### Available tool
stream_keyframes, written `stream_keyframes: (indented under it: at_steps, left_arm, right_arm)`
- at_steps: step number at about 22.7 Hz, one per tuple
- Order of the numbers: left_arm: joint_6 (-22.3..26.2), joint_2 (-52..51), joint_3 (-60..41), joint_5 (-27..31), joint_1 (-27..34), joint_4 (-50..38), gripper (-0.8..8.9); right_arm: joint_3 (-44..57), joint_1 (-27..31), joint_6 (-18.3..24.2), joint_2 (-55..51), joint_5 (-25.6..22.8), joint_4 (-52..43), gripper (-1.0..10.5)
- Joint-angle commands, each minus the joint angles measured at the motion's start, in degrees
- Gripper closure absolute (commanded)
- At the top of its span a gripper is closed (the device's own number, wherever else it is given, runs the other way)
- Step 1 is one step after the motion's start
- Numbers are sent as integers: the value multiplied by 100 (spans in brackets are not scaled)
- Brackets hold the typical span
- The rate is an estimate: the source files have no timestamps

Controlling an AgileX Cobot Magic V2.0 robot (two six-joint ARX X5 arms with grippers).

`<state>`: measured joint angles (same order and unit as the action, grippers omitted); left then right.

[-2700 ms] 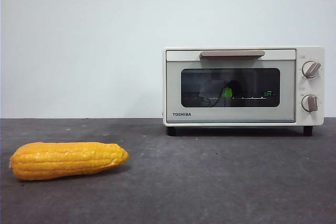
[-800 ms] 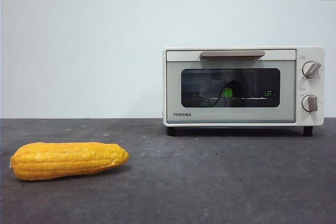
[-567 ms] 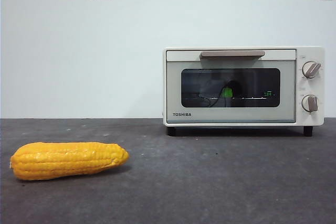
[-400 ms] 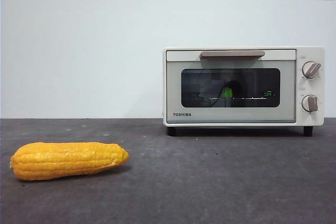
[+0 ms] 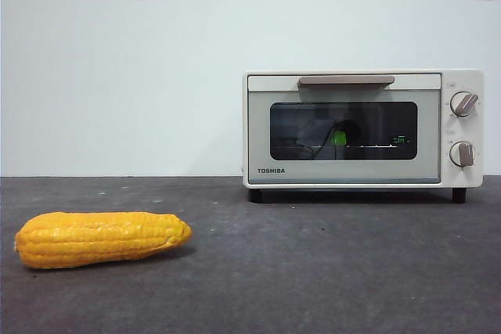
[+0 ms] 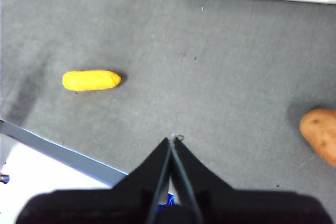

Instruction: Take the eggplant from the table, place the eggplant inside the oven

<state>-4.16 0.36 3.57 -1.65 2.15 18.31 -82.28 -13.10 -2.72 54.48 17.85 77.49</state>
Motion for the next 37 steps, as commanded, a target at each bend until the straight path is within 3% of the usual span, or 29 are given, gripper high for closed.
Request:
stream_keyframes:
  at_steps: [1,6,16,24,28,32,37]
  left_arm:
    - [-63,-13,-57,17,22,-63,816]
    - [-284,-7,-50,-181,17,-55,816]
    - [-282,28,-48,-175,17,-50,816]
    - [-282,31,-48,-175,17,-48,816]
    - [-282,31,-48,-175,17,-48,816]
    - [-282,31,-48,-175,17,-48,816]
    - [-282,31,-48,-175,17,-48,816]
  right_arm:
    - [-7,-4,39,238,-11,125,946]
    - [-7,-4,39,763,-31,120,946]
    - [-7,-4,39,1840,-33,28,946]
    - [-7,2,39,2197,-33,-1764,946]
    - [-7,33,651,2098,-522,-2577,946]
    - [-7,46,997,1838,-577,-2782,946]
    - [-4,48,1740,1432,-907,-2798,946]
